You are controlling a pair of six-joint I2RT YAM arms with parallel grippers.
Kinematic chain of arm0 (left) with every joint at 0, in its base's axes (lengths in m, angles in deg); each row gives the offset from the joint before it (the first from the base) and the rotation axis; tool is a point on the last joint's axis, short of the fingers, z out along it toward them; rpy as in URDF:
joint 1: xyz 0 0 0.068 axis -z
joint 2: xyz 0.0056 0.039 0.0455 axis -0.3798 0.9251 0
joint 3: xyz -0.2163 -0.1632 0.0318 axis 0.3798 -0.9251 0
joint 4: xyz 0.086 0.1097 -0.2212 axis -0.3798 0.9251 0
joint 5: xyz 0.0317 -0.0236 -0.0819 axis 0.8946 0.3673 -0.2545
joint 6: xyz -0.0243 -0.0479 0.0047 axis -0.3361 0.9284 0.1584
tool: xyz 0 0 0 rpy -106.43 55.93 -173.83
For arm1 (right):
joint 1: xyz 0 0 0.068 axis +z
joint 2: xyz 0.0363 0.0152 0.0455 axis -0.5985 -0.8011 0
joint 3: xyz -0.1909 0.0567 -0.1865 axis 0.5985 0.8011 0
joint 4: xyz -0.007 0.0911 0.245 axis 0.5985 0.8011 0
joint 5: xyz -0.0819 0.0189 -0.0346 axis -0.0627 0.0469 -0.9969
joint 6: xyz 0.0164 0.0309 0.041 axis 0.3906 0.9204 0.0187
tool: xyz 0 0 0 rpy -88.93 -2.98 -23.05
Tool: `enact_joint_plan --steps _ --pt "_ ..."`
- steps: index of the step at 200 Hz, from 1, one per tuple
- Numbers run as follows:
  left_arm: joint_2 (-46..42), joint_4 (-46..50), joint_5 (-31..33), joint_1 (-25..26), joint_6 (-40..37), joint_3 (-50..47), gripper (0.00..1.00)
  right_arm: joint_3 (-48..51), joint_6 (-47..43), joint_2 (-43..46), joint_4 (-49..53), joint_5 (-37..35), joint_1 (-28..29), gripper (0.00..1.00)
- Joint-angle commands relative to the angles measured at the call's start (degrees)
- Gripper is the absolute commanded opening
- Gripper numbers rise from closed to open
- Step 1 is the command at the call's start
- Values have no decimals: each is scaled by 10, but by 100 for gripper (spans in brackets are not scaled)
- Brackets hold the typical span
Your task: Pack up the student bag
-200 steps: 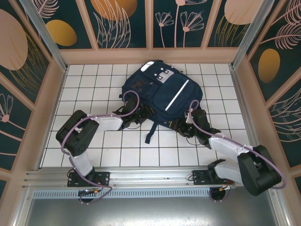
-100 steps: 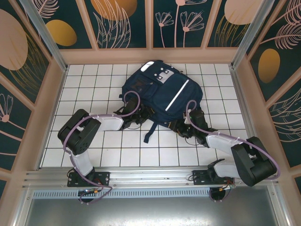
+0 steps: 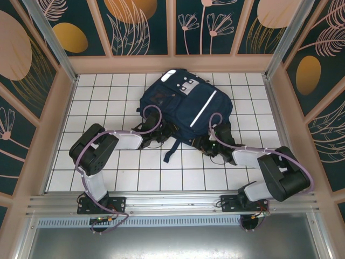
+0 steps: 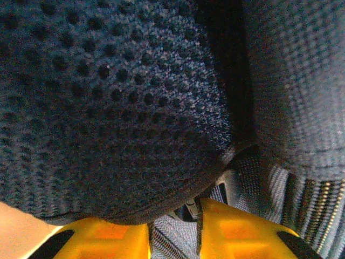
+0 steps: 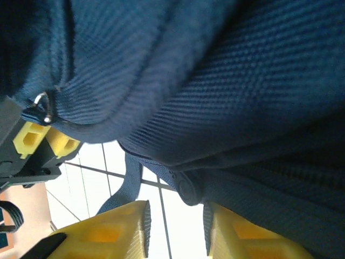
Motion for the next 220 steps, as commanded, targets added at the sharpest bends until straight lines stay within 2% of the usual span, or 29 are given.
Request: enact_joint_plan --steps 1,68,91,107,178,220 --pt "18 -14 -21 13 8 -15 27 -28 -3 -3 -19 -13 10 31" --pt "21 -22 -24 14 11 -19 25 -39 2 -37 -18 -41 21 23" --pt "18 -15 -20 14 9 -20 25 -42 0 -46 -8 -62 21 12" --pt "17 -3 -13 14 4 -20 25 -40 -5 -43 -1 -69 21 0" --pt "24 76 50 6 -15 -9 23 -18 -51 64 128 -107 18 0" --pt "23 84 54 -15 -16 -17 22 -2 -74 138 192 -124 -5 0"
